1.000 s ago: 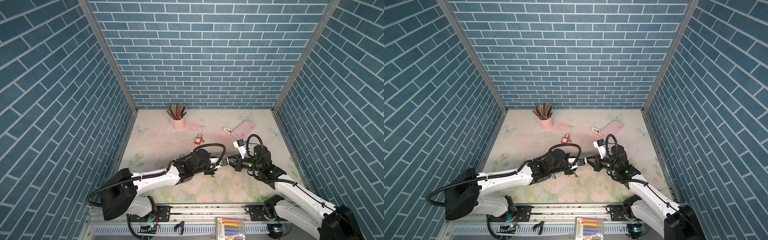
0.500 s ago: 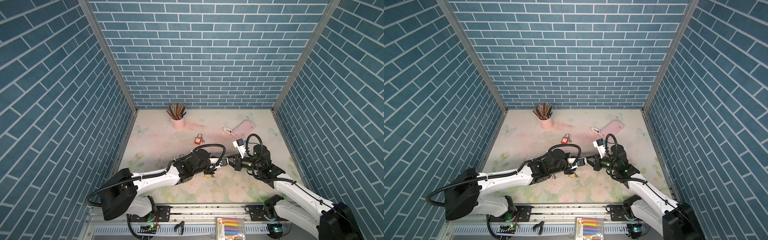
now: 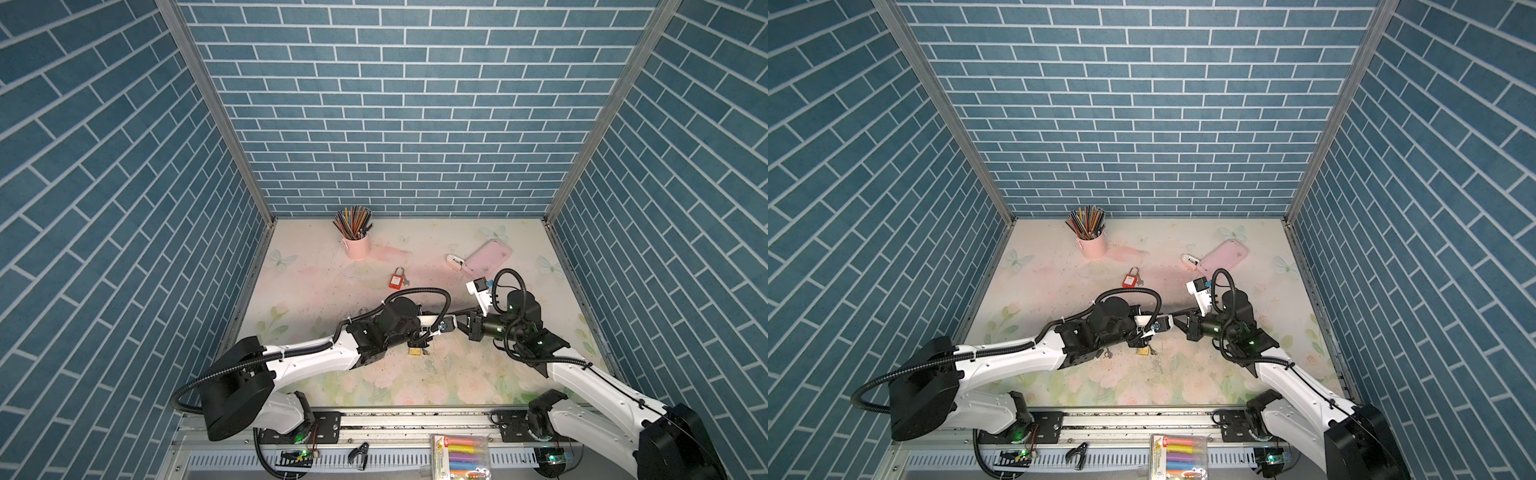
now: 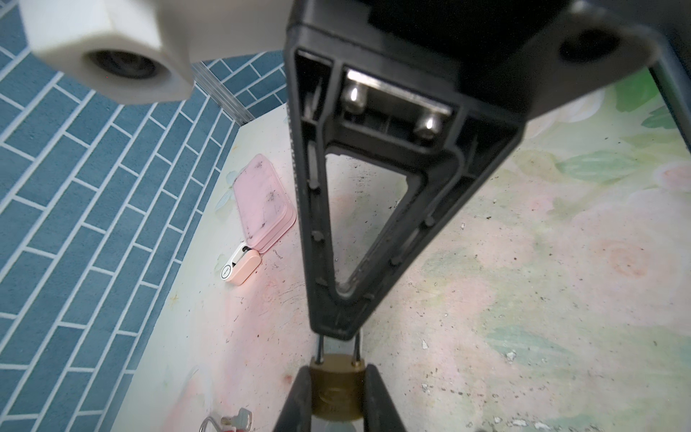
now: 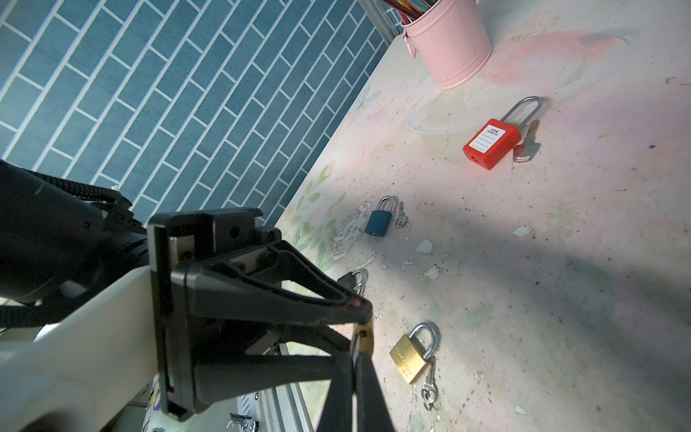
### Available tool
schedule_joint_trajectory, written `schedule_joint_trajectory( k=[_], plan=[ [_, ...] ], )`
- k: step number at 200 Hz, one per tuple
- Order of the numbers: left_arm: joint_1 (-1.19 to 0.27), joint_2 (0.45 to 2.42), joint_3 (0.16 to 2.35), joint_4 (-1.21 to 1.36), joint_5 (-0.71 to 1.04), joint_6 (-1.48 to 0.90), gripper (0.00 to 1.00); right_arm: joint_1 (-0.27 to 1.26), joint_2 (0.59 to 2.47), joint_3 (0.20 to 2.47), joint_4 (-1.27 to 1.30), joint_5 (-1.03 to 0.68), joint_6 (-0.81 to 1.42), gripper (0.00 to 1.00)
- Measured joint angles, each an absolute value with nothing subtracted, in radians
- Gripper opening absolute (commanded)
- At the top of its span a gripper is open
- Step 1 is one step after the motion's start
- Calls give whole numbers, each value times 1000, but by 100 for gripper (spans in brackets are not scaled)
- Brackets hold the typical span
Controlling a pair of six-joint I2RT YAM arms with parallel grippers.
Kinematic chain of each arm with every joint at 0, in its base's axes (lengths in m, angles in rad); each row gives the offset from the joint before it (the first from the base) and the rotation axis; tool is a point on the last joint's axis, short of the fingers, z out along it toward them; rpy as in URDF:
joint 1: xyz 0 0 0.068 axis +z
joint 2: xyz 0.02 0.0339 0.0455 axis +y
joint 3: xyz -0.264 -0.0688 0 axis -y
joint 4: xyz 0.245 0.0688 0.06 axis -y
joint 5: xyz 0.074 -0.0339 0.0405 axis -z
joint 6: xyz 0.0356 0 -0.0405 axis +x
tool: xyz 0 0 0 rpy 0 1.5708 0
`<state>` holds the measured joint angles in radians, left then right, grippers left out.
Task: Lock with the key
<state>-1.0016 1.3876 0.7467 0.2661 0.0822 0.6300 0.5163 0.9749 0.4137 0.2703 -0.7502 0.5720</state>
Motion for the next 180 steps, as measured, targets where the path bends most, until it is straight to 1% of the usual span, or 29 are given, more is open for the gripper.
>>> schedule_joint_trajectory(
  k=[82, 180],
  plan=[
    [-979, 1401, 751, 264, 147, 621, 0, 529, 971, 392, 298, -734, 579, 0],
    [-953, 1438, 802, 192, 204, 604, 0, 547, 999, 382, 339, -697, 579, 0]
  ],
)
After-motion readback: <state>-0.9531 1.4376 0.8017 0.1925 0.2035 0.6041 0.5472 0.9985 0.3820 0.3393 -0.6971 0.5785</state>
